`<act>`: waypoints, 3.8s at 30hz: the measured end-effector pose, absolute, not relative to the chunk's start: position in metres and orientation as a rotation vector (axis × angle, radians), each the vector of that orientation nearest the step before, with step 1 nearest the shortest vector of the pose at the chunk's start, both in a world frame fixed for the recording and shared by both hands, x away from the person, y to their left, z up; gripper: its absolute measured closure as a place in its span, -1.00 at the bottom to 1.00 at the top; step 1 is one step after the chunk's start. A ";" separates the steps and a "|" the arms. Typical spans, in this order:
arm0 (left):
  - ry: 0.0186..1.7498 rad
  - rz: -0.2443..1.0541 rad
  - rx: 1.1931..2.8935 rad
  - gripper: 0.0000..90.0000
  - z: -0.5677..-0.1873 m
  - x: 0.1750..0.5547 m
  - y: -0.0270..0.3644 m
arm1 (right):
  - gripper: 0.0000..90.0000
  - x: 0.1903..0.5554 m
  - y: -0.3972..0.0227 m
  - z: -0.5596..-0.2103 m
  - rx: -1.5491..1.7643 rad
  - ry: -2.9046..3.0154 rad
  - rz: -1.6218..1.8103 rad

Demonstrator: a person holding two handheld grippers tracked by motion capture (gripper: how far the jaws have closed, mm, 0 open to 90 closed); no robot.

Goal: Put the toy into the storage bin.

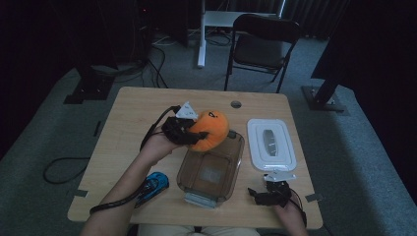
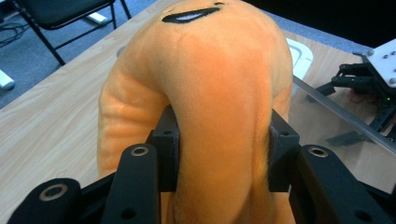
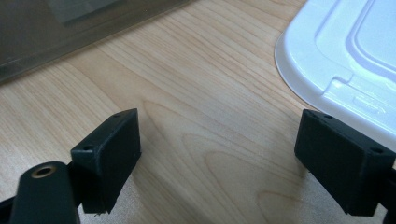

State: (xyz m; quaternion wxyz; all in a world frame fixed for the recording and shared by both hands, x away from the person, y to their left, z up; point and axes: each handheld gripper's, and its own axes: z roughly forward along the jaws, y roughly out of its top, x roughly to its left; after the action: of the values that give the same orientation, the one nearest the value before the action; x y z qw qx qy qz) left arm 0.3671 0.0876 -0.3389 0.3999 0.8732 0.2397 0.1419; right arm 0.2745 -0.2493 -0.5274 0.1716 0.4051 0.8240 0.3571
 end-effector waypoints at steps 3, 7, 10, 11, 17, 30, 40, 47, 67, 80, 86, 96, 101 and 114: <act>0.582 0.350 2.225 0.32 -0.341 0.365 0.080 | -0.69 0.275 -0.250 -0.527 1.152 2.339 1.017; 0.577 0.348 2.250 0.32 -0.347 0.364 0.073 | -0.69 0.274 -0.249 -0.527 1.152 2.339 1.016; 0.562 0.330 2.266 0.32 -0.352 0.362 0.070 | -0.69 0.274 -0.250 -0.527 1.152 2.338 1.016; 0.554 0.329 2.272 0.32 -0.353 0.361 0.068 | -0.69 0.274 -0.250 -0.527 1.154 2.338 1.017; 0.546 0.314 2.289 0.32 -0.356 0.360 0.062 | -0.69 0.274 -0.250 -0.527 1.149 2.338 1.013; 0.519 0.276 2.336 0.32 -0.367 0.358 0.051 | -0.69 0.274 -0.251 -0.527 1.159 2.338 1.024; 0.524 0.243 2.402 0.30 -0.379 0.362 0.046 | -0.69 0.274 -0.251 -0.527 1.162 2.339 1.031; 0.547 0.249 2.452 0.28 -0.385 0.367 0.041 | -0.69 0.274 -0.252 -0.527 1.172 2.337 1.039; 0.554 0.200 2.553 0.05 -0.401 0.375 0.025 | -0.69 0.275 -0.254 -0.527 1.182 2.335 1.051; 0.520 0.210 2.648 -0.28 -0.407 0.375 0.015 | -0.69 0.274 -0.253 -0.527 1.182 2.333 1.044; 0.527 0.190 2.632 -0.33 -0.406 0.376 0.018 | -0.69 0.274 -0.253 -0.527 1.180 2.333 1.042; 0.561 0.148 2.543 -0.58 -0.393 0.373 0.026 | -0.69 0.274 -0.253 -0.527 1.177 2.334 1.040; 0.536 0.138 2.521 -0.75 -0.388 0.367 0.033 | -0.69 0.274 -0.253 -0.527 1.174 2.334 1.036; 0.645 0.167 2.356 -0.74 -0.377 0.356 0.062 | -0.69 0.274 -0.252 -0.527 1.172 2.333 1.030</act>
State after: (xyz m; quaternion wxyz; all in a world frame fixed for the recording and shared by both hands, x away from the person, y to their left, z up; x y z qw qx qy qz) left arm 0.3557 0.0619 -0.3773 0.3396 0.9051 0.2478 0.0641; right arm 0.2739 -0.2522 -0.5272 0.1668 0.4117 0.8197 0.3617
